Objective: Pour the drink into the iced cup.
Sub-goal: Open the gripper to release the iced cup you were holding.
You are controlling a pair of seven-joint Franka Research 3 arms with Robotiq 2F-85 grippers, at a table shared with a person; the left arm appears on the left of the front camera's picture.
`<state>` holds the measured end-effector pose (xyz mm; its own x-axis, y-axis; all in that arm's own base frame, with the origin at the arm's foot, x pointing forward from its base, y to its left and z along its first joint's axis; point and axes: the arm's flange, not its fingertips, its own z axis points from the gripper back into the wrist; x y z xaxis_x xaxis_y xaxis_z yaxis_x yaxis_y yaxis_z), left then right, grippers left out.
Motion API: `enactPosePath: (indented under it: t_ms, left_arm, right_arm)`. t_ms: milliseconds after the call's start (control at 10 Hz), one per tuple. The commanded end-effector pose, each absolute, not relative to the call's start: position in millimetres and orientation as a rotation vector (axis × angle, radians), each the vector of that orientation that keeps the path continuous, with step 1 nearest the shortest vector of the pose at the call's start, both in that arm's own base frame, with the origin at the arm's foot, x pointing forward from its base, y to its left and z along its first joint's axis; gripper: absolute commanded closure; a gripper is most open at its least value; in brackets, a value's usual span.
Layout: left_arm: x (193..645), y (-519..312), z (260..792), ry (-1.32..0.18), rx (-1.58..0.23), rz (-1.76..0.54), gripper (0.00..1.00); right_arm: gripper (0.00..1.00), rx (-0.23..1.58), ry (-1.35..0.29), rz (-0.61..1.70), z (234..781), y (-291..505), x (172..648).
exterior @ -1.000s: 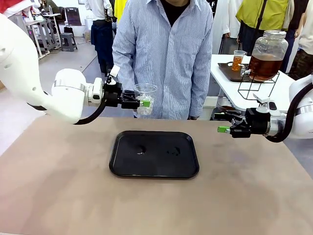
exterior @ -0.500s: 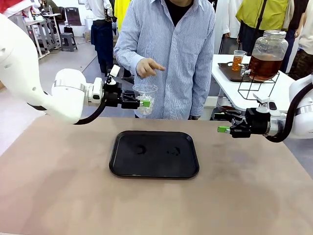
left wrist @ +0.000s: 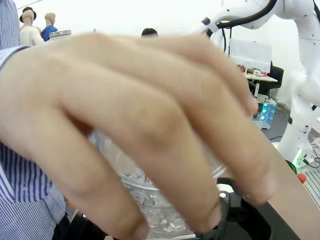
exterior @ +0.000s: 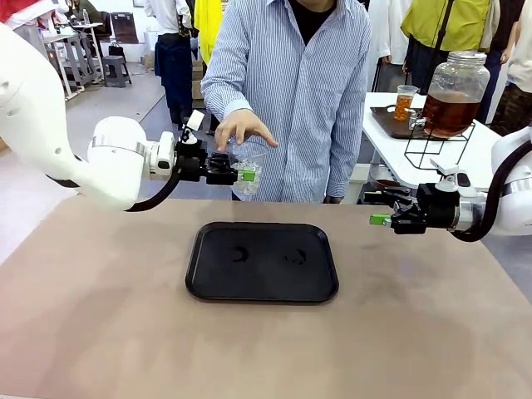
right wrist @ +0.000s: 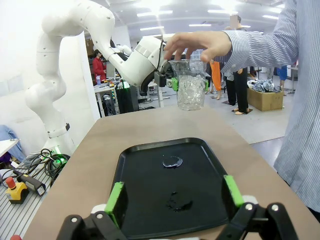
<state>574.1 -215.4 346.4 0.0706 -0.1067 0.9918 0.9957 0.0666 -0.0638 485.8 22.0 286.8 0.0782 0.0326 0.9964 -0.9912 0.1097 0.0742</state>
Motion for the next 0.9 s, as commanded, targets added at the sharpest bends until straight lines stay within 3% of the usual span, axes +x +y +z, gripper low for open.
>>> enactPosePath:
  t_ms: [0, 800]
  left_arm:
    - [571.7, -216.7, 349.0, -1.113, -1.12, -1.166, 0.34]
    - [571.7, -216.7, 349.0, -1.113, -1.12, -1.166, 0.34]
  right_arm:
    - [0.0, 1.135, -1.177, 1.099, 289.7, 23.8, 487.8]
    - [0.0, 1.135, -1.177, 1.099, 289.7, 23.8, 487.8]
